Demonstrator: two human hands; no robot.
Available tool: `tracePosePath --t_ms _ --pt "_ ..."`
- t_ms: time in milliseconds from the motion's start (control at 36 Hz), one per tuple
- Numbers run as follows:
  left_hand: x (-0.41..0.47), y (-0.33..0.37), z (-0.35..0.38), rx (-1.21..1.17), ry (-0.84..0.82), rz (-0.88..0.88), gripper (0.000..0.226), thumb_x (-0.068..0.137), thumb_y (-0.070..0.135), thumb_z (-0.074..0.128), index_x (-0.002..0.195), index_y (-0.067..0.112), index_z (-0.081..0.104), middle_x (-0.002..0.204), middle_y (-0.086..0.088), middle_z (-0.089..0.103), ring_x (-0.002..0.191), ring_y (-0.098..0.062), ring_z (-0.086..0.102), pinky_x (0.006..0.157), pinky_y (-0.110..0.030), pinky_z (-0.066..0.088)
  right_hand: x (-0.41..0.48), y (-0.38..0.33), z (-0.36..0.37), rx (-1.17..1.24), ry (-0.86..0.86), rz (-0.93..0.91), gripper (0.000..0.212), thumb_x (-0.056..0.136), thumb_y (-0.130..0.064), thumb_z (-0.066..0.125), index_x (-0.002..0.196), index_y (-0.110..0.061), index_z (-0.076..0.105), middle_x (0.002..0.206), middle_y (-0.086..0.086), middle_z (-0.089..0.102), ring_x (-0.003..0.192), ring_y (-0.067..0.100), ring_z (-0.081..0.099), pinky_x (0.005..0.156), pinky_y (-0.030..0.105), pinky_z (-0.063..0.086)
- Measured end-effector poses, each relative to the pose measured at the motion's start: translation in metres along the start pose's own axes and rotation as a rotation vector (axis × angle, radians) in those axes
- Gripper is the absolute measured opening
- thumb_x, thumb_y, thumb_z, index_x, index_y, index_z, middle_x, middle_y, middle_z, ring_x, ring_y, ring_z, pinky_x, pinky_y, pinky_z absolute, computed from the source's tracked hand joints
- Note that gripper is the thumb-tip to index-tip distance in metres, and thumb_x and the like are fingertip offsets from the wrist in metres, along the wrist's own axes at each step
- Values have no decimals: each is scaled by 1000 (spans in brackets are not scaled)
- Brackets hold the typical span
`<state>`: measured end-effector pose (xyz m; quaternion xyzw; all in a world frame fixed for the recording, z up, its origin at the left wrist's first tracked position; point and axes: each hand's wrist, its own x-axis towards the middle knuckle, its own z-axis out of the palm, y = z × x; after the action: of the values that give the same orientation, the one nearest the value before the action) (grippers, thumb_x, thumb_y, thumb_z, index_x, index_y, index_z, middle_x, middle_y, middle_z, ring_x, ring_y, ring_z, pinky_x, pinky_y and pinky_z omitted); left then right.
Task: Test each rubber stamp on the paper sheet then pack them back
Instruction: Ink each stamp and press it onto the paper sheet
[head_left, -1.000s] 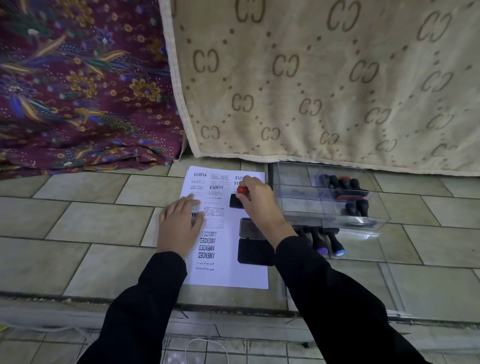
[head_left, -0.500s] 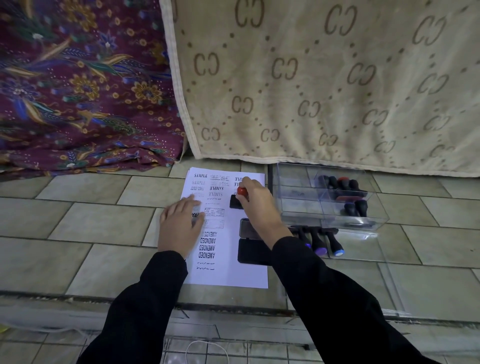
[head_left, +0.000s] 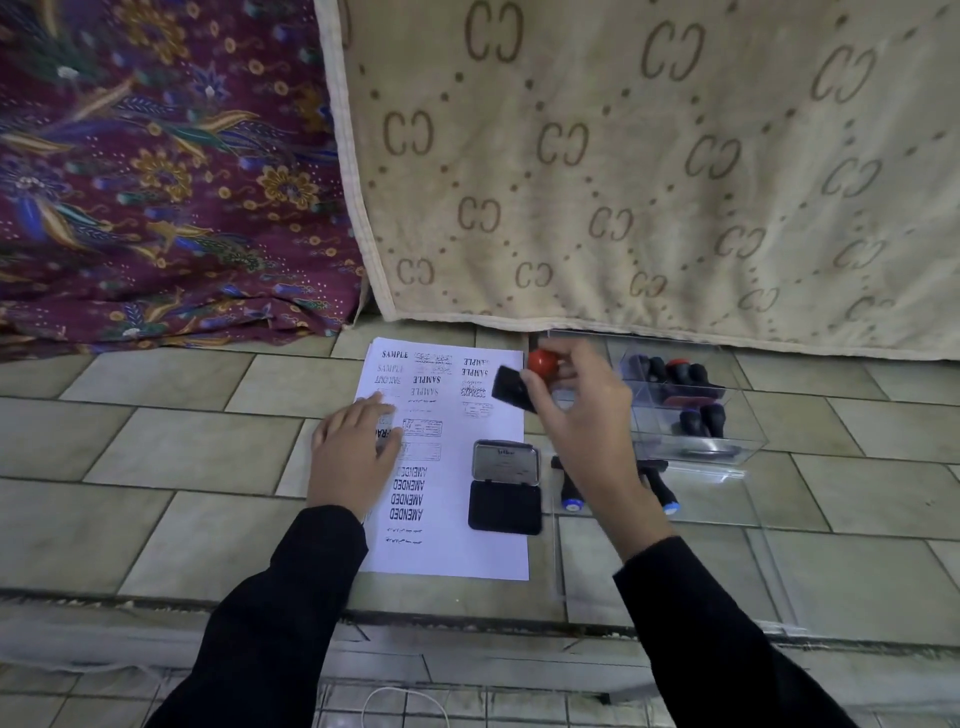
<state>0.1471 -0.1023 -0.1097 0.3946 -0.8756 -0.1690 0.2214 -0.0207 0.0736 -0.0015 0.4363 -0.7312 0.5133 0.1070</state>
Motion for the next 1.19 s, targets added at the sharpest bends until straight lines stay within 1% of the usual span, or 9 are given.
tracePosePath --t_ms 111,194,278,444,611,667,778,917,1194 --pt "-1 0 -1 -6 -1 3 29 93 33 52 122 28 56 142 11 47 131 -14 38 112 -37 21 -31 5 -5 -4 -39 43 26 83 -18 71 106 -14 59 94 -3 63 80 2 58 71 12 50" --pt "-1 1 -1 -9 -1 -1 30 93 33 52 122 28 56 142 11 47 131 -14 38 112 -36 20 -49 9 -5 11 -83 110 32 82 -21 72 110 -17 58 94 -5 64 82 0 60 71 8 49" --pt "-1 1 -1 -5 -3 -1 30 93 33 52 122 27 56 142 11 47 131 -14 38 112 -36 19 -61 10 -5 18 -141 115 29 83 -22 72 107 -19 58 92 -9 62 83 -2 59 71 6 47" --pt "-1 1 -1 -4 -1 2 29 93 33 52 121 28 56 142 10 48 130 -15 39 111 -37 20 -81 9 -2 -1 -277 43 19 86 -20 67 101 -17 56 93 -4 63 80 5 60 73 17 50" --pt "-1 1 -1 -7 -4 0 29 92 33 52 121 28 56 142 11 47 131 -14 38 111 -36 20 -90 8 2 -40 -311 22 19 86 -16 68 101 -13 56 97 -4 60 79 0 54 74 4 43" --pt "-1 1 -1 -5 -3 -1 29 92 33 53 121 27 56 142 11 47 131 -15 38 111 -37 20 -90 8 3 -49 -319 13 19 86 -16 67 101 -15 55 97 -4 59 79 0 53 73 6 43" --pt "0 2 -2 3 -8 -3 30 92 33 53 121 27 56 143 11 47 131 -15 38 111 -37 20 -90 9 5 -70 -340 -15 18 86 -14 66 100 -14 55 95 -5 57 80 5 53 73 19 47" --pt "-1 2 -3 -1 -7 -5 30 93 32 52 122 27 56 142 11 47 132 -14 37 111 -36 19 -91 7 6 -77 -345 -18 18 86 -11 66 101 -13 56 95 -6 54 82 2 50 76 13 44" --pt "-1 2 -3 1 -14 -8 31 93 33 52 123 28 56 142 11 47 132 -14 36 112 -35 17 -93 3 5 -97 -347 -11 18 85 -9 67 101 -9 59 96 -2 57 83 2 49 78 11 42"
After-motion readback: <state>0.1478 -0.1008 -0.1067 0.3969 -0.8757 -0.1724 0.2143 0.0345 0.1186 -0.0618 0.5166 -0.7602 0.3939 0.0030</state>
